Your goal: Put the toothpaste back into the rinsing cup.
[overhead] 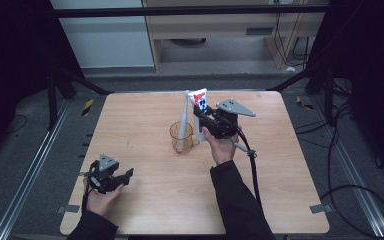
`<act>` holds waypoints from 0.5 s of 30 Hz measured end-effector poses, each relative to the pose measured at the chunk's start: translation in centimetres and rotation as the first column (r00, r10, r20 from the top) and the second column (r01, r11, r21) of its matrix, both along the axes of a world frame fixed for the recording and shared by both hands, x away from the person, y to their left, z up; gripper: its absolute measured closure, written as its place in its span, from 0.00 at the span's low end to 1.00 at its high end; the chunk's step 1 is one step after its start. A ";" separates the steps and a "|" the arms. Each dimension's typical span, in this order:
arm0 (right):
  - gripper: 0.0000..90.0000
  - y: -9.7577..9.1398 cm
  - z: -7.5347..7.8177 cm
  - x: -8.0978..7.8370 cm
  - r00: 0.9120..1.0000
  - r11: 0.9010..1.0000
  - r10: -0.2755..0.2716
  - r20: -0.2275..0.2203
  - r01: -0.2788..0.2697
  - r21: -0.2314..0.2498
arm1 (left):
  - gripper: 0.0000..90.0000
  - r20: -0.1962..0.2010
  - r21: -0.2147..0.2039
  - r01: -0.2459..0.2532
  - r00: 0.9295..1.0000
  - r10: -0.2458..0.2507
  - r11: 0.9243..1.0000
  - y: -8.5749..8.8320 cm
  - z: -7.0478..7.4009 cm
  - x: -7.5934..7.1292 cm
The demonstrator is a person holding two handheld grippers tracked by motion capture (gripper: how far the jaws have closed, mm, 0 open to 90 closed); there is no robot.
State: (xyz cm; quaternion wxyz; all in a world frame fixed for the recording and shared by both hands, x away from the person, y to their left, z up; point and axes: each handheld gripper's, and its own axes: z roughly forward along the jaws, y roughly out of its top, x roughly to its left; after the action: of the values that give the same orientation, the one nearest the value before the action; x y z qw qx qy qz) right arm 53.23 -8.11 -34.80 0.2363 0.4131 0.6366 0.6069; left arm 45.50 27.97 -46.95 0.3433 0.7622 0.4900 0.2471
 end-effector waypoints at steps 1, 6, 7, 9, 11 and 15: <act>0.76 0.2 0.1 0.1 1.000 1.000 0.000 0.007 0.000 0.002 | 0.43 0.000 -0.001 0.000 1.000 0.000 1.000 0.0 0.0 0.0; 0.76 1.1 0.5 0.7 0.999 1.000 0.004 0.032 -0.004 0.021 | 0.43 -0.001 -0.001 0.000 1.000 0.000 1.000 0.0 0.0 0.0; 0.76 1.3 0.5 0.9 0.999 1.000 0.005 0.035 -0.005 0.025 | 0.43 -0.001 -0.001 0.000 1.000 0.000 1.000 0.0 0.0 0.0; 0.76 1.7 0.5 1.1 0.999 1.000 0.005 0.046 -0.006 0.023 | 0.43 0.000 -0.001 0.000 1.000 0.000 1.000 0.1 0.0 0.0; 0.76 2.3 0.5 1.3 0.998 1.000 0.003 0.065 -0.004 0.014 | 0.43 -0.001 -0.002 0.000 1.000 0.000 1.000 0.1 0.0 0.0; 0.76 3.2 0.3 1.8 0.997 1.000 0.011 0.070 -0.012 0.016 | 0.43 -0.001 -0.004 -0.003 1.000 0.003 1.000 0.2 0.0 0.0</act>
State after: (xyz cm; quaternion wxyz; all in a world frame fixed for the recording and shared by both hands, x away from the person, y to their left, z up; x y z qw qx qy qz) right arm 55.05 -4.87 -34.50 0.2514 0.3900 0.6252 0.6276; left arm 45.53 28.14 -46.97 0.3444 0.7609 0.4917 0.2462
